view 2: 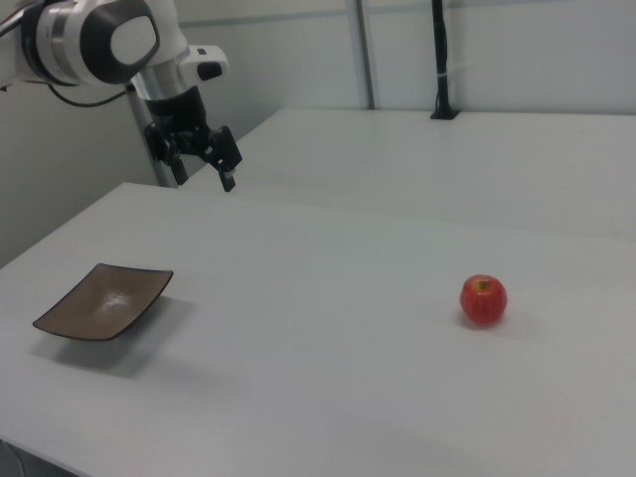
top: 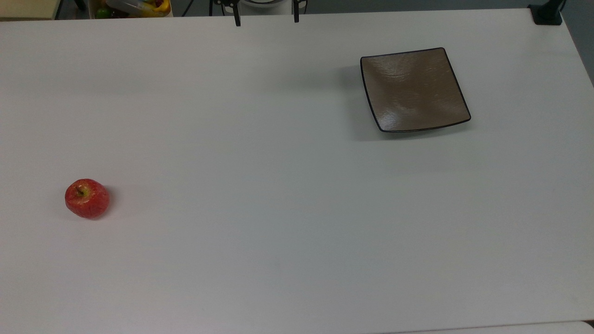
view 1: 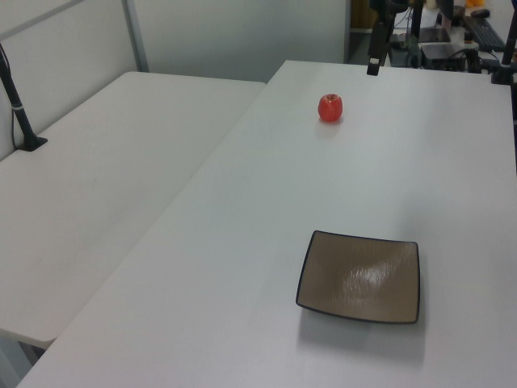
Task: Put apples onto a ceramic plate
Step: 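Open the gripper and start moving toward the red apple, then lower the open gripper over the red apple, then close the gripper around the red apple, then lift the red apple and carry it toward the brown plate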
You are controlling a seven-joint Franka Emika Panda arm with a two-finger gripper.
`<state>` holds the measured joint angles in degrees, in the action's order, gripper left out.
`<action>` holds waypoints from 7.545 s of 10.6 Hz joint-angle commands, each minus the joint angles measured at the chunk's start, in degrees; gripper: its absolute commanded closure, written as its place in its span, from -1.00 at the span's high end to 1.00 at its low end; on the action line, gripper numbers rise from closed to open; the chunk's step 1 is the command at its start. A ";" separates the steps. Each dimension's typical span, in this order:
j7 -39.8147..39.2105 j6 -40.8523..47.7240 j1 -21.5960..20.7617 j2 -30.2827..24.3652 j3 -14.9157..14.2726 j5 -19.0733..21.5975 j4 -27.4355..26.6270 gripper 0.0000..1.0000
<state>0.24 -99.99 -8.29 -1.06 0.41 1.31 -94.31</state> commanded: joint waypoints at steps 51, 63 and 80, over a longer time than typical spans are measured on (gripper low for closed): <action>-22.38 -52.59 21.21 42.19 -4.72 1.07 12.74 1.00; -23.26 -49.37 21.39 35.90 -4.72 1.59 11.96 -0.42; -14.24 -1.88 2.50 -3.51 8.27 4.84 -6.94 -0.38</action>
<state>-18.04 -102.93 -4.08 -3.36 3.90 5.64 -99.61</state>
